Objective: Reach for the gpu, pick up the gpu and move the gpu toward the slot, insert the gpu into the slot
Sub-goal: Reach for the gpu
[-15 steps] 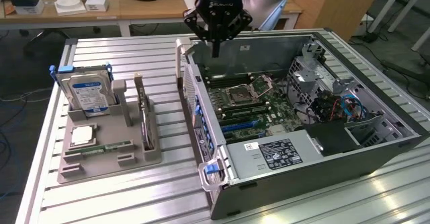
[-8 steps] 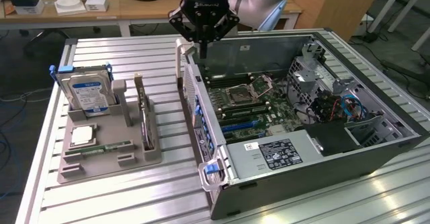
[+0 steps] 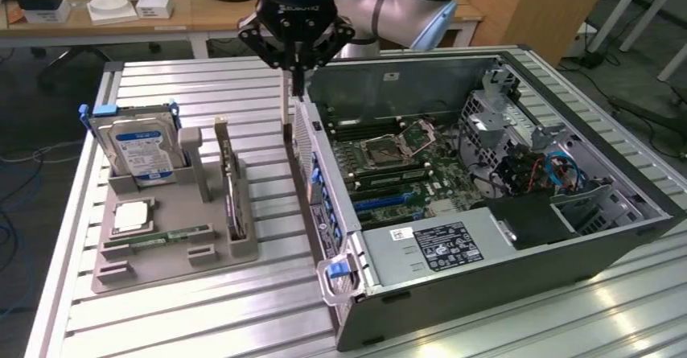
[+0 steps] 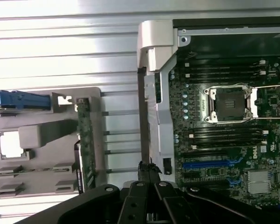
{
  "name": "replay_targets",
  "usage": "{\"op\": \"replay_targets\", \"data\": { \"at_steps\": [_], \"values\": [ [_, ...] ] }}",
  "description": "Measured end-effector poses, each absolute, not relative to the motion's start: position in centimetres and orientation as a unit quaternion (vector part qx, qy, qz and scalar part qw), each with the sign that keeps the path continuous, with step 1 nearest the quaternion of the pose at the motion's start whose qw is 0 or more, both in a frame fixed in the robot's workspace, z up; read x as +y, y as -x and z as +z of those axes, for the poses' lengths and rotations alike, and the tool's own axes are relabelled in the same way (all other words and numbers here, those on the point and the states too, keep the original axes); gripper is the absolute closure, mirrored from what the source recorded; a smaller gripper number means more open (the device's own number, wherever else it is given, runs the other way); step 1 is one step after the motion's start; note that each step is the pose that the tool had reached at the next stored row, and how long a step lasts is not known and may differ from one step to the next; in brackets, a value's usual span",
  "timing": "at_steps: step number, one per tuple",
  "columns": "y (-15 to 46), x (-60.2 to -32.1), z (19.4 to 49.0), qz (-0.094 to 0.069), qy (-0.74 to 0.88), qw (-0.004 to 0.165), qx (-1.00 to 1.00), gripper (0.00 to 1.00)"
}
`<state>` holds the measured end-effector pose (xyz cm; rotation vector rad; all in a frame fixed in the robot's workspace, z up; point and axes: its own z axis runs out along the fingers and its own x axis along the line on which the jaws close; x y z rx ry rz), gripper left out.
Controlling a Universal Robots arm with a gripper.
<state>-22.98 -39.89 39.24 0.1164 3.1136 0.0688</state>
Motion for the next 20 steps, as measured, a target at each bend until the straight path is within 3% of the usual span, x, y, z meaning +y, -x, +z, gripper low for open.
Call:
{"op": "replay_targets", "data": {
  "at_steps": [20],
  "values": [
    [32.1,-39.9,39.1,0.022,-0.037,0.012,0.999,0.90]
  ]
}}
